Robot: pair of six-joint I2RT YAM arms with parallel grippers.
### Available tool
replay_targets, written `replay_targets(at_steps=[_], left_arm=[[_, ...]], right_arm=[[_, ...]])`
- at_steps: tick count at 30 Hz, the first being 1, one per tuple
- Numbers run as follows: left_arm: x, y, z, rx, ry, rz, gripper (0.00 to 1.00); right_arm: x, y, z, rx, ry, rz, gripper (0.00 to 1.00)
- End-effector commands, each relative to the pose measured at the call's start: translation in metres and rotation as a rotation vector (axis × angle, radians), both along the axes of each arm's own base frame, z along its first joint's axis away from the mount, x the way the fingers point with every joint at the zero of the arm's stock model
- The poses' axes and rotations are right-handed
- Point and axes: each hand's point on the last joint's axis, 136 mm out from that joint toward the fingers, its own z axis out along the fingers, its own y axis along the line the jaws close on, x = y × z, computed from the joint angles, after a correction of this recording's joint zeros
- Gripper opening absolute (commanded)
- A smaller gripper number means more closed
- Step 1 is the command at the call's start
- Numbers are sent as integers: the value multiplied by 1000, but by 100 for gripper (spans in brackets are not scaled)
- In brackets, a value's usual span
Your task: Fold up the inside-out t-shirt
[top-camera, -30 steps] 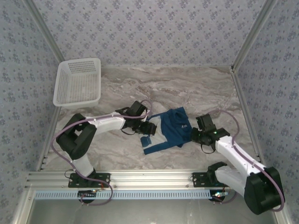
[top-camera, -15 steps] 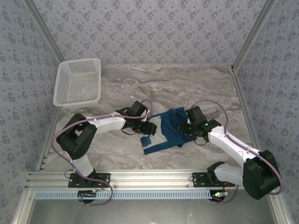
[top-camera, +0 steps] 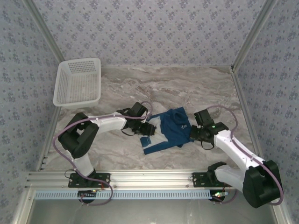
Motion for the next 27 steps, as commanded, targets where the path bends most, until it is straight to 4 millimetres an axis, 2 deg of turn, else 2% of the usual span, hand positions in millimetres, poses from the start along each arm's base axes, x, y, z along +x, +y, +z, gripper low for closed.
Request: replay_targets(at_steps=[1, 6, 8, 10, 12, 15, 18, 22, 27], left_arm=[[-20, 19, -23, 92, 73, -17, 56], [-21, 17, -24, 89, 76, -20, 56], [-20, 16, -23, 84, 75, -25, 56], [-20, 15, -23, 83, 75, -28, 56], [-19, 14, -22, 78, 72, -30, 56], [-19, 14, -22, 78, 74, -31, 56], [-19, 14, -20, 76, 70, -31, 56], [-17, 13, -16, 76, 61, -32, 56], [-16, 11, -14, 73, 59, -32, 56]], right_arm=[[-14, -15, -5, -25, 40, -89, 1], [-24, -29, -18, -26, 81, -182, 7], [-14, -30, -7, -27, 36, -168, 15], [13, -25, 20, -21, -101, -116, 25], [37, -8, 42, 23, -219, -22, 35], [74, 23, 68, 82, -337, 102, 44], [101, 52, 66, 84, -331, 200, 47], [120, 87, 61, 114, -324, 278, 46], [129, 103, 42, 113, -281, 295, 44]])
